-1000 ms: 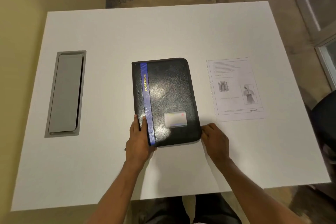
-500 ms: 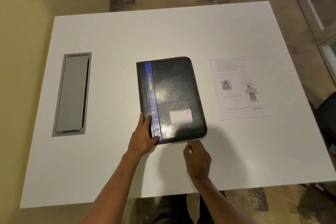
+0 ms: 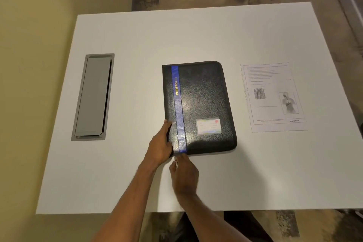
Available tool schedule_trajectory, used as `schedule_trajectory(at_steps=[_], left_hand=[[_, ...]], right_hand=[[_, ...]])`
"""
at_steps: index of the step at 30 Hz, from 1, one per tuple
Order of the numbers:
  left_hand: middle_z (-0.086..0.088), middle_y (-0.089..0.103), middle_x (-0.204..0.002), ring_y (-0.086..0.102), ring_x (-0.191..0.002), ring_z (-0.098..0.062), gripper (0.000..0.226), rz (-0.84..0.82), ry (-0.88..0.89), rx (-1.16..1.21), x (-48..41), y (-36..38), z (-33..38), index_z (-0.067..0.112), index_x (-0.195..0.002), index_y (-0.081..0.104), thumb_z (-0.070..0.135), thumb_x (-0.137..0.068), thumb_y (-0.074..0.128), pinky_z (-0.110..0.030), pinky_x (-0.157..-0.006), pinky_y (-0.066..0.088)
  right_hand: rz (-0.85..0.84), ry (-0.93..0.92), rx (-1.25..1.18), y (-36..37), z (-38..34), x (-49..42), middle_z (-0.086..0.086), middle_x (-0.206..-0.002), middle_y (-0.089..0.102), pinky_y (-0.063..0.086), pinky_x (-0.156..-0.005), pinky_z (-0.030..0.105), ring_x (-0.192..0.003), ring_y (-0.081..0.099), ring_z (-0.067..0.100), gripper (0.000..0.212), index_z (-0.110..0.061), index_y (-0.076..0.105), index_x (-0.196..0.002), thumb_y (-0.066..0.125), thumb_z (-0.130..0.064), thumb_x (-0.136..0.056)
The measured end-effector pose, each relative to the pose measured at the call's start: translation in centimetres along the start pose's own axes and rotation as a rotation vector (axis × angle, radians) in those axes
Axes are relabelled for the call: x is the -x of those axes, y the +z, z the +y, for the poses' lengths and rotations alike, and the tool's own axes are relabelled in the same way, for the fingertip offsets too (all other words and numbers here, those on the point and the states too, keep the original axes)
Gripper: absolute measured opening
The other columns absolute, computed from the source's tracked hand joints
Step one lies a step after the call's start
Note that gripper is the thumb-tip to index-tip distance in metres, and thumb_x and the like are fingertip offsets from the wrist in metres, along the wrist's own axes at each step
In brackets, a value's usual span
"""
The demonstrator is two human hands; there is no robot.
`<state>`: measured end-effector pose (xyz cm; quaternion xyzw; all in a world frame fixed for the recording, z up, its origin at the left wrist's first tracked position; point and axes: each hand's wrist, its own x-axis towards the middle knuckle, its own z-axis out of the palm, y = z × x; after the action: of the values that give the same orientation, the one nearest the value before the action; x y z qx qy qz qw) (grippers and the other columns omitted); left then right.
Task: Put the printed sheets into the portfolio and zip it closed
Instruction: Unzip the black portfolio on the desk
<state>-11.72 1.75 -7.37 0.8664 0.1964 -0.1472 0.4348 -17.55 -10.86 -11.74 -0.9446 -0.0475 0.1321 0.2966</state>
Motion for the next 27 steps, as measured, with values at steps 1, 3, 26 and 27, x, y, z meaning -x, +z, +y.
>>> schedule_trajectory(at_steps=[1,3,26,27], left_hand=[[0.017,0.027,-0.159,0.041,-0.143,-0.015,0.08,0.001,-0.002,0.001,-0.1,0.1,-0.2,0.025,-0.159,0.033,-0.008,-0.089,0.054,-0.012,-0.105,0.025],[0.013,0.033,-0.161,0.042,-0.144,-0.022,0.079,0.003,-0.004,-0.005,-0.4,0.1,-0.4,0.025,-0.158,0.034,-0.005,-0.089,0.057,-0.013,-0.104,0.026],[0.007,0.067,-0.126,0.066,-0.111,-0.019,0.042,0.146,-0.289,0.241,-2.3,0.9,2.9,0.031,-0.134,0.054,0.018,-0.094,0.057,-0.041,-0.099,0.052],[0.008,0.066,-0.127,0.065,-0.113,-0.018,0.041,0.135,-0.287,0.252,-2.1,0.9,3.3,0.031,-0.134,0.053,0.02,-0.095,0.057,-0.04,-0.099,0.051]], right_hand=[[-0.024,0.005,0.009,0.3,-0.4,0.1,-0.004,-0.081,0.071,0.054,-0.058,0.024,-0.062,0.069,0.015,0.017,-0.02,0.074,-0.089,0.085,-0.018,-0.076],[-0.049,0.034,0.03,0.6,-0.7,0.0,-0.004,-0.081,0.071,0.055,-0.058,0.025,-0.062,0.069,0.014,0.015,-0.021,0.073,-0.089,0.084,-0.023,-0.078],[-0.015,0.441,-0.176,-15.6,10.0,-15.7,0.013,-0.09,0.068,0.057,-0.071,0.043,-0.081,0.066,0.034,0.032,-0.004,0.067,-0.093,0.071,-0.034,-0.085],[-0.015,0.451,-0.183,-16.2,9.7,-15.6,0.013,-0.09,0.067,0.057,-0.072,0.042,-0.082,0.066,0.034,0.028,-0.004,0.066,-0.093,0.07,-0.03,-0.085]])
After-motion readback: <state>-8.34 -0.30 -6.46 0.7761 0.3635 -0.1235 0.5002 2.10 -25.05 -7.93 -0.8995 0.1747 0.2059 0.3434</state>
